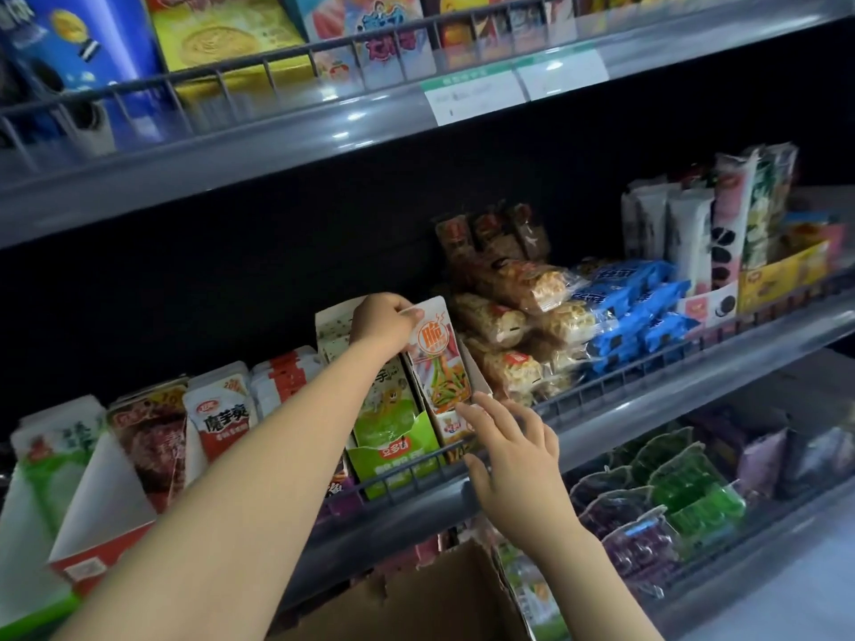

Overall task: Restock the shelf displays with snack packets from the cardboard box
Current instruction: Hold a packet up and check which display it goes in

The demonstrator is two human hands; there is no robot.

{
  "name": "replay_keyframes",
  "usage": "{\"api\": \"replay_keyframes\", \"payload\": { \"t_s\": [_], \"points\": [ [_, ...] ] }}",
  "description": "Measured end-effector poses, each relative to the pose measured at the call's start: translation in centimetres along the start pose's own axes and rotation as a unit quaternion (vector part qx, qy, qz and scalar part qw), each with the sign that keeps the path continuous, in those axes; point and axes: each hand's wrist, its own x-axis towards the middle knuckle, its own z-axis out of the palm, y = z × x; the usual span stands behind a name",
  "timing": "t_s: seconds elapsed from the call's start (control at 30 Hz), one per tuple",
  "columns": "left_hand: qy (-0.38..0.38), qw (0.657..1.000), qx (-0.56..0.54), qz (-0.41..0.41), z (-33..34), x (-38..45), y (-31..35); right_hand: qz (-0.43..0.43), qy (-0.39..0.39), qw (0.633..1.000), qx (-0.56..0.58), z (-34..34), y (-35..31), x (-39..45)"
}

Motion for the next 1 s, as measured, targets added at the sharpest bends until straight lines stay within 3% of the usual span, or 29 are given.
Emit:
{"api": "replay_keyframes", "payload": {
  "t_s": [0.23,0.53,1.0],
  "points": [
    [0.02,0.996,0.061,0.058,0.7,1.4,-1.7,-0.004,0.019,1.0,0.022,0.5,0.1,0.2],
    [0.064,0.996,0.023,0.063,1.7,1.9,-2.1,-0.012,-0.032,0.999,0.022,0.0,0.4,0.1],
    [0.094,0.993,-0.049,0.05,1.2,0.2,-3.0,-0.02,-0.021,0.999,0.024,0.3,0.5,-0.1]
  ]
}}
